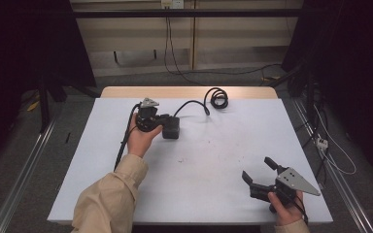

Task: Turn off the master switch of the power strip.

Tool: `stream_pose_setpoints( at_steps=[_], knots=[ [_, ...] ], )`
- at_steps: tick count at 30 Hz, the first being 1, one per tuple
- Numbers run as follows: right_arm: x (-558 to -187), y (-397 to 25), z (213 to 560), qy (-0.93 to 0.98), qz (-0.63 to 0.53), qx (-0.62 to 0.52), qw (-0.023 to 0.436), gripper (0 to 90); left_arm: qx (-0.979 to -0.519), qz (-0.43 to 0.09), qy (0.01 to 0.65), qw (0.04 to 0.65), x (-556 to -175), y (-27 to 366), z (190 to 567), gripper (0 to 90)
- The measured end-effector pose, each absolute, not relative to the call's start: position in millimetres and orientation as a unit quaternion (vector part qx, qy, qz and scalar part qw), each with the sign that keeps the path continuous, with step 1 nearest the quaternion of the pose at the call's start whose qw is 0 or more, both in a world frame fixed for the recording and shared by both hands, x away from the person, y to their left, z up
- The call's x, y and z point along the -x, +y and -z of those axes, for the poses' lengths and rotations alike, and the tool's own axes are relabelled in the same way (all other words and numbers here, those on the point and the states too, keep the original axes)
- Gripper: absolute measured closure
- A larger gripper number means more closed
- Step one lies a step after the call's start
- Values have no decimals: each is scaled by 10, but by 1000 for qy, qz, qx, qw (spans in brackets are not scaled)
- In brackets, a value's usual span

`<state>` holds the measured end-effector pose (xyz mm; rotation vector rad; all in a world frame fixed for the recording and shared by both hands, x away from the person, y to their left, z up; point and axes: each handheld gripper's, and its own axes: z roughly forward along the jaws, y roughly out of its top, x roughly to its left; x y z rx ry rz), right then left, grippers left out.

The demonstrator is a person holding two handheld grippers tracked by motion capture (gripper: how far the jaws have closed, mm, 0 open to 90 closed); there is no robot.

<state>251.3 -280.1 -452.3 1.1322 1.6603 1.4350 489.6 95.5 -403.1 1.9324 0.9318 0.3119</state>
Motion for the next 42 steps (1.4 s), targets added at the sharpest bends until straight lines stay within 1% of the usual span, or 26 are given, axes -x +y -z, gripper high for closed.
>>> stream_pose_setpoints(
  at_steps=[26, 28, 32, 42],
  knots=[
    [-2517, -2801, 4525, 636, -548, -431, 330, 59, -784, -115, 386, 472, -4898, 927, 4024, 852],
    [-2517, -2801, 4525, 636, -548, -431, 329, 59, -787, -115, 385, 468, -4898, 928, 4027, 857],
    [-2517, -2800, 4527, 637, -548, -431, 329, 59, -790, -109, 390, 461, -4893, 917, 4036, 897],
    [-2518, -2796, 4527, 638, -547, -431, 328, 60, -796, -108, 399, 442, -4877, 890, 4052, 900]
  ],
)
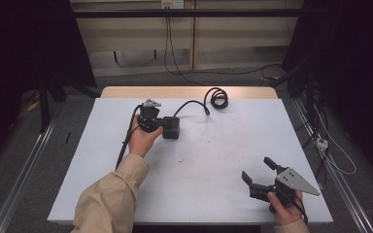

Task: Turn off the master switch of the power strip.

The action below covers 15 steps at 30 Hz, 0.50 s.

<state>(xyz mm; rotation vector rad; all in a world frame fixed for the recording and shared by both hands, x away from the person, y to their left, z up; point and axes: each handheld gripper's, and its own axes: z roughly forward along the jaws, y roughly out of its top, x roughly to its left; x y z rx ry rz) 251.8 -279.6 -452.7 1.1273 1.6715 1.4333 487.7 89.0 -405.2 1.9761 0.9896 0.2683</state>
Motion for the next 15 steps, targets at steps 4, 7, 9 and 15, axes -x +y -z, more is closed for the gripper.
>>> stream_pose_setpoints(
  at_steps=[4, 7, 9, 15],
  knots=[
    [-2517, -2796, 4527, 638, -547, -431, 328, 60, -800, -111, 396, 438, -4872, 865, 4068, 900],
    [-2518, -2796, 4526, 638, -548, -430, 328, 61, -805, -110, 393, 431, -4867, 849, 4080, 900],
    [-2517, -2797, 4525, 638, -548, -430, 328, 61, -803, -110, 395, 432, -4866, 839, 4091, 900],
    [-2517, -2799, 4525, 639, -548, -430, 328, 61, -803, -116, 396, 430, -4873, 852, 4091, 900]
  ],
)
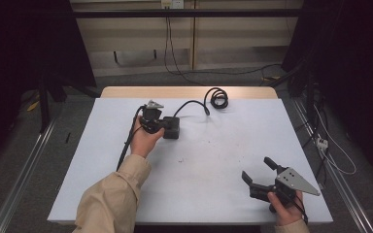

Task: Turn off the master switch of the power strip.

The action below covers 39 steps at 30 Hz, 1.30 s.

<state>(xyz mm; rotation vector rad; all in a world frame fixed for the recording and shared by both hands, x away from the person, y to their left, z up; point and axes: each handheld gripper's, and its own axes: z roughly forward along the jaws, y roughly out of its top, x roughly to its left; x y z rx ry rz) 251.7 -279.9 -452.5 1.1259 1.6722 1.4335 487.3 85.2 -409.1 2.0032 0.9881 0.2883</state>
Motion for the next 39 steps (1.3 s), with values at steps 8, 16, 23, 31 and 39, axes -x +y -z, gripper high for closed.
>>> stream_pose_setpoints(
  at_steps=[8, 16, 23, 31, 39],
  knots=[
    [-2516, -2798, 4525, 638, -547, -430, 329, 61, -804, -120, 399, 423, -4880, 864, 4103, 900],
    [-2516, -2796, 4524, 638, -548, -429, 329, 61, -804, -120, 398, 425, -4886, 858, 4113, 900],
    [-2514, -2795, 4524, 638, -548, -430, 328, 61, -802, -115, 404, 425, -4879, 859, 4108, 900],
    [-2512, -2783, 4531, 642, -546, -427, 328, 61, -805, -113, 401, 423, -4882, 875, 4112, 900],
    [-2509, -2792, 4526, 639, -547, -429, 330, 61, -800, -109, 403, 431, -4888, 881, 4122, 900]
  ],
)
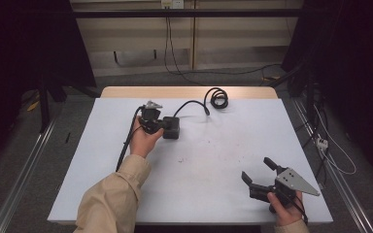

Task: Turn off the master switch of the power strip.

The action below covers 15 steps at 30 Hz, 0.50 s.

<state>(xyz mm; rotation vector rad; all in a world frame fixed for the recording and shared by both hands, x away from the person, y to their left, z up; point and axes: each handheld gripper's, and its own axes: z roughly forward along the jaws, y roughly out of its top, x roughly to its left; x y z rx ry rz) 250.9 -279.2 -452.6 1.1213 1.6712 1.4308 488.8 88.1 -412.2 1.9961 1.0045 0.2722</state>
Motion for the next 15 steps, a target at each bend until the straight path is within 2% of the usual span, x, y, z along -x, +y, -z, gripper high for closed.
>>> stream_pose_setpoints(
  at_steps=[15],
  knots=[
    [-2499, -2778, 4511, 639, -548, -426, 332, 61, -801, -117, 405, 425, -4887, 870, 4124, 900]
  ],
)
